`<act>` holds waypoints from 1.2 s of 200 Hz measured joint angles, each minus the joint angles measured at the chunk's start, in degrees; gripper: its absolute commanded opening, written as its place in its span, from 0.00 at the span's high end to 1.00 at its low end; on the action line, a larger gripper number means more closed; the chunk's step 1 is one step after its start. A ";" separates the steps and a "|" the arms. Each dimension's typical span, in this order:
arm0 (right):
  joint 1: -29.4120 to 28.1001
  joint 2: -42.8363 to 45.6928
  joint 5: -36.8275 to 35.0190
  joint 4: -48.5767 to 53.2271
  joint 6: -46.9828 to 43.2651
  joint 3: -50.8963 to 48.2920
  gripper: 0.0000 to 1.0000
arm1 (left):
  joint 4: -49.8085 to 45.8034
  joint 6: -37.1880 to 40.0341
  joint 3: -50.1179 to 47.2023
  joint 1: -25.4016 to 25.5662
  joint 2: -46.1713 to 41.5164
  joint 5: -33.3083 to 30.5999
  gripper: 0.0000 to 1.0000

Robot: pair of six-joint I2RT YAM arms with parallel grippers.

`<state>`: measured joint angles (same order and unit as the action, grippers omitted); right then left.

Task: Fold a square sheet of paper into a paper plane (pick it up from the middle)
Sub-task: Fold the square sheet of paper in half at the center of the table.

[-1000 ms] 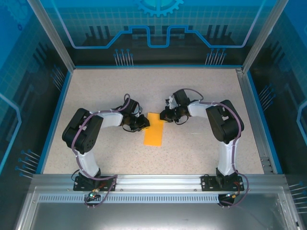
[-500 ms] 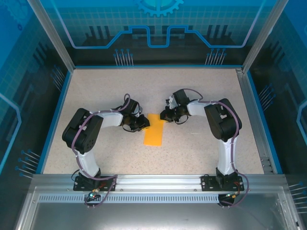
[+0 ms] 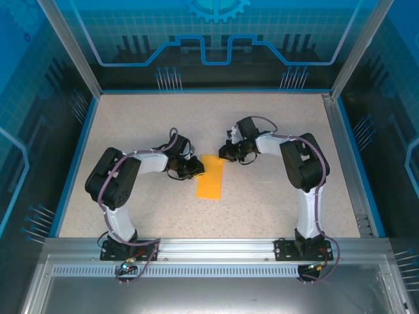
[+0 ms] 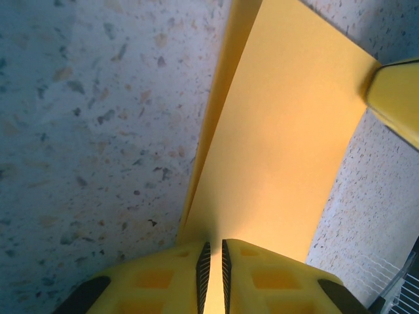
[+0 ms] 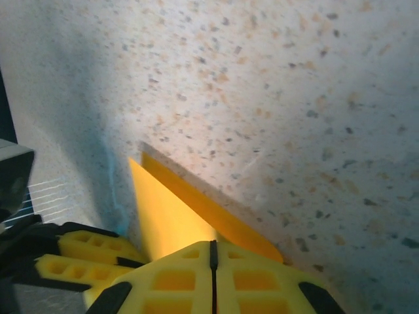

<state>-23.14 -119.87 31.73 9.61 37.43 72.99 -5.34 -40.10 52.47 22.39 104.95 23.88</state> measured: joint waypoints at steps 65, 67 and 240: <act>0.22 -0.90 0.24 0.55 -0.02 0.39 0.93 | 0.00 0.02 0.00 0.00 0.00 0.02 0.81; 0.22 -0.90 0.24 0.68 -0.02 0.42 0.92 | 0.00 0.02 0.00 0.00 0.00 0.02 0.81; 1.79 -3.52 1.16 6.01 -0.26 5.66 0.89 | 0.02 0.02 0.00 0.00 0.00 0.02 0.81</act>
<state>-21.34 -123.39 32.88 15.62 37.17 78.65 -5.32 -40.07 52.47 22.39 104.95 23.90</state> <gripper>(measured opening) 0.103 0.187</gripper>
